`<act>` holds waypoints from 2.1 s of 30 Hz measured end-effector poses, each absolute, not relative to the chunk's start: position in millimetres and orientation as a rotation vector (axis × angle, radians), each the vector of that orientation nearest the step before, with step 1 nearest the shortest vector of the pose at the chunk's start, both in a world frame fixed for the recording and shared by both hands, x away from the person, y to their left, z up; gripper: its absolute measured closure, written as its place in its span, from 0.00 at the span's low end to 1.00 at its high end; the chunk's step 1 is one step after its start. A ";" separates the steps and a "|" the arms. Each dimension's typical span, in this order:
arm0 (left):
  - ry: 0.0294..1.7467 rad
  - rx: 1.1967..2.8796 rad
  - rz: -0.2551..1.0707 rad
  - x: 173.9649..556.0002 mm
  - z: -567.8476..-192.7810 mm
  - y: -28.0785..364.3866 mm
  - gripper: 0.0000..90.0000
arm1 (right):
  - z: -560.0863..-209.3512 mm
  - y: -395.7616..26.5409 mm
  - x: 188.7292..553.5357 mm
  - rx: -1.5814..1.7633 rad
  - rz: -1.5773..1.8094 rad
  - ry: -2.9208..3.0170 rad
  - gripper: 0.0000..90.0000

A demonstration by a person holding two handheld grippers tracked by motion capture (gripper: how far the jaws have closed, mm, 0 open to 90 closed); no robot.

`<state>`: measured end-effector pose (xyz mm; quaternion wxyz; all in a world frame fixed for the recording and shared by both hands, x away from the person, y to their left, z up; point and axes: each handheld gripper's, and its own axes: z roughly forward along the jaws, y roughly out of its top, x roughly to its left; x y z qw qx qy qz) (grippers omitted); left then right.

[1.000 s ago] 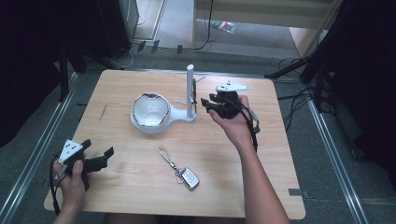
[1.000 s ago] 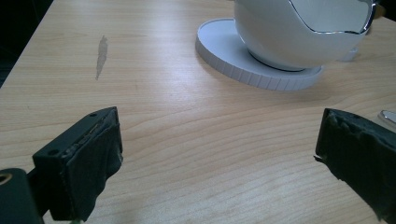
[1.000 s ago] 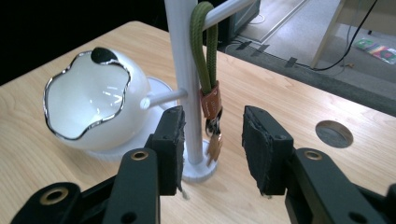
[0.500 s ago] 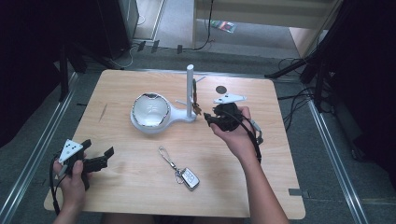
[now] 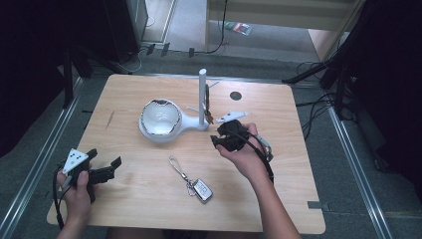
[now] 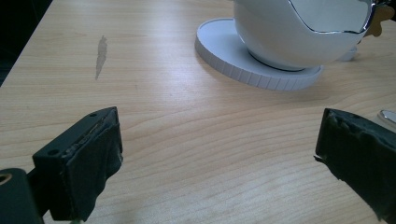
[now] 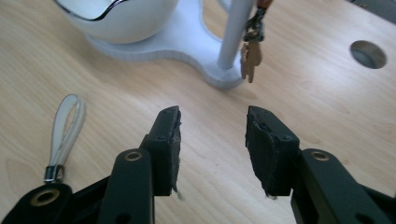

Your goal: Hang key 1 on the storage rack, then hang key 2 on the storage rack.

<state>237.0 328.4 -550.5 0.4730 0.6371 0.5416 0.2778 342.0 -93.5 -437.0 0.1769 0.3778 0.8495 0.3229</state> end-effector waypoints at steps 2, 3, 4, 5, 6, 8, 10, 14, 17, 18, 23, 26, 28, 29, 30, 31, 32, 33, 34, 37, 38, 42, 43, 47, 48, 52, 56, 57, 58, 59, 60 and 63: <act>1.326 1.559 0.679 237.0 -550.6 328.6 0.01 | -438.7 -89.1 339.1 1.064 0.904 2.424 0.62; 1.326 1.558 0.679 237.1 -550.6 328.5 0.01 | -440.0 -85.8 337.4 1.053 0.901 2.437 0.61; 1.325 1.559 0.679 237.0 -550.6 328.6 0.01 | -440.7 -83.3 335.7 1.051 0.891 2.446 0.61; 1.325 1.559 0.679 237.1 -550.6 328.6 0.01 | -441.5 -80.5 334.2 1.052 0.889 2.459 0.61; 1.326 1.558 0.679 237.1 -550.6 328.6 0.01 | -442.4 -77.2 332.6 1.049 0.884 2.469 0.61; 1.327 1.554 0.678 237.2 -550.6 328.6 0.01 | -443.5 -73.9 331.7 1.031 0.873 2.480 0.61; 1.327 1.553 0.678 237.2 -550.7 328.7 0.01 | -444.7 -68.9 329.9 1.025 0.864 2.495 0.61; 1.326 1.554 0.676 237.1 -550.6 328.8 0.01 | -447.3 -61.2 327.6 1.006 0.834 2.517 0.61; 1.328 1.557 0.678 237.5 -550.5 328.5 0.01 | -449.2 -56.0 325.8 1.020 0.822 2.533 0.61; 1.329 1.558 0.678 237.7 -550.5 328.4 0.01 | -450.4 -54.2 325.6 1.009 0.820 2.541 0.62; 1.326 1.559 0.679 237.5 -550.5 327.9 0.01 | -456.5 -43.4 320.5 1.020 0.784 2.580 0.62; 1.324 1.561 0.678 237.6 -550.5 327.6 0.01 | -461.0 -37.9 318.6 1.011 0.761 2.605 0.62; 1.324 1.561 0.679 237.7 -550.5 327.6 0.01 | -464.2 -34.6 317.8 1.010 0.746 2.620 0.63; 1.325 1.561 0.679 237.7 -550.5 327.8 0.01 | -465.8 -33.0 317.6 1.013 0.741 2.629 0.63; 1.324 1.559 0.679 237.7 -550.5 327.8 0.01 | -467.7 -31.4 317.3 1.014 0.737 2.637 0.63; 1.324 1.559 0.678 237.7 -550.5 327.9 0.01 | -469.5 -29.8 317.3 1.012 0.735 2.647 0.64; 1.324 1.559 0.678 237.7 -550.5 327.9 0.01 | -470.7 -27.9 316.1 1.027 0.724 2.658 0.64; 1.324 1.559 0.679 237.8 -550.5 327.9 0.01 | -472.9 -26.1 315.9 1.014 0.726 2.671 0.65; 1.324 1.559 0.678 237.8 -550.5 327.8 0.01 | -473.7 -24.7 315.0 1.022 0.719 2.677 0.65; 1.324 1.560 0.679 238.0 -550.5 327.8 0.01 | -477.2 -20.4 313.3 1.010 0.696 2.699 0.66; 1.324 1.560 0.679 238.0 -550.5 327.9 0.01 | -478.1 -19.0 312.8 1.017 0.692 2.706 0.66; 1.324 1.560 0.679 238.0 -550.5 327.9 0.01 | -480.5 -14.1 311.5 1.035 0.674 2.729 0.68; 1.324 1.560 0.679 238.0 -550.5 327.9 0.01 | -481.3 -13.2 311.7 1.026 0.674 2.735 0.68; 1.324 1.560 0.679 238.0 -550.5 327.9 0.01 | -483.8 -8.1 309.1 1.041 0.658 2.768 0.69; 1.324 1.560 0.679 238.0 -550.5 327.9 0.01 | -484.7 -6.8 308.4 1.040 0.656 2.773 0.70; 1.324 1.560 0.679 238.0 -550.5 327.9 0.01 | -487.6 -2.3 306.8 1.033 0.637 2.798 0.70; 1.324 1.560 0.679 238.1 -550.5 327.8 0.01 | -490.7 2.7 305.5 1.047 0.614 2.819 0.71; 1.325 1.559 0.679 238.1 -550.5 327.8 0.01 | -492.2 4.4 305.0 1.044 0.604 2.826 0.72; 1.325 1.559 0.679 238.0 -550.5 327.9 0.01 | -493.3 5.8 304.5 1.042 0.594 2.831 0.72; 1.325 1.559 0.679 238.1 -550.5 327.9 0.01 | -494.4 6.6 304.4 1.032 0.590 2.834 0.72; 1.325 1.560 0.679 238.0 -550.5 327.9 0.01 | -495.3 8.2 303.5 1.037 0.576 2.838 0.72; 1.325 1.559 0.679 238.0 -550.5 327.9 0.01 | -497.9 11.8 301.7 1.031 0.554 2.849 0.72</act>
